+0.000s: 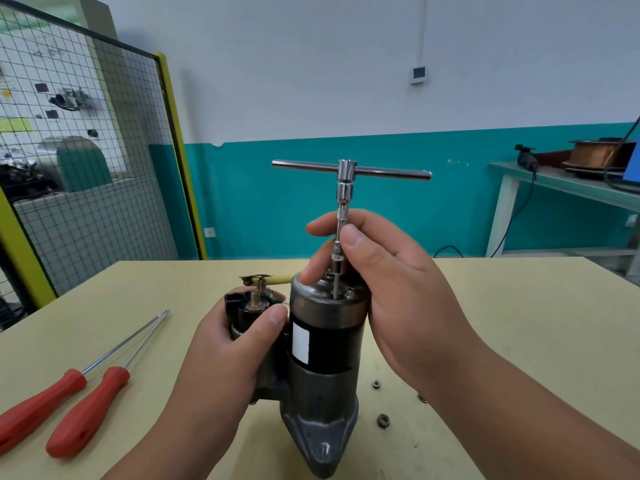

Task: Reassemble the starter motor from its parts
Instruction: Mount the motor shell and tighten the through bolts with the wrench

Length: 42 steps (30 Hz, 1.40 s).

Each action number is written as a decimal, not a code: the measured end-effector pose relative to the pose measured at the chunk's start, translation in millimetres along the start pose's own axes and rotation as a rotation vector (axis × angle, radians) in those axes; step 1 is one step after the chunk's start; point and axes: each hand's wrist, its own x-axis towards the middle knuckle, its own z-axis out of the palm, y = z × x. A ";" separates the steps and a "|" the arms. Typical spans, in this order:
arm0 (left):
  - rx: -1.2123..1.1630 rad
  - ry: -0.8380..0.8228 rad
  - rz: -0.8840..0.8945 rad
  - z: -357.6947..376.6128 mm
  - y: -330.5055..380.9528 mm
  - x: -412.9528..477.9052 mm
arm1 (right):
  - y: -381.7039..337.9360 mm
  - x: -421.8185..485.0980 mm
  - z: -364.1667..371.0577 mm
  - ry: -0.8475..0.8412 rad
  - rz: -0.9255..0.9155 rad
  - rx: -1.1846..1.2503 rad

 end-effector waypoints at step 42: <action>-0.038 -0.020 -0.019 -1.6 -3.8 2.5 | 1.1 -0.6 1.1 0.011 -0.020 0.080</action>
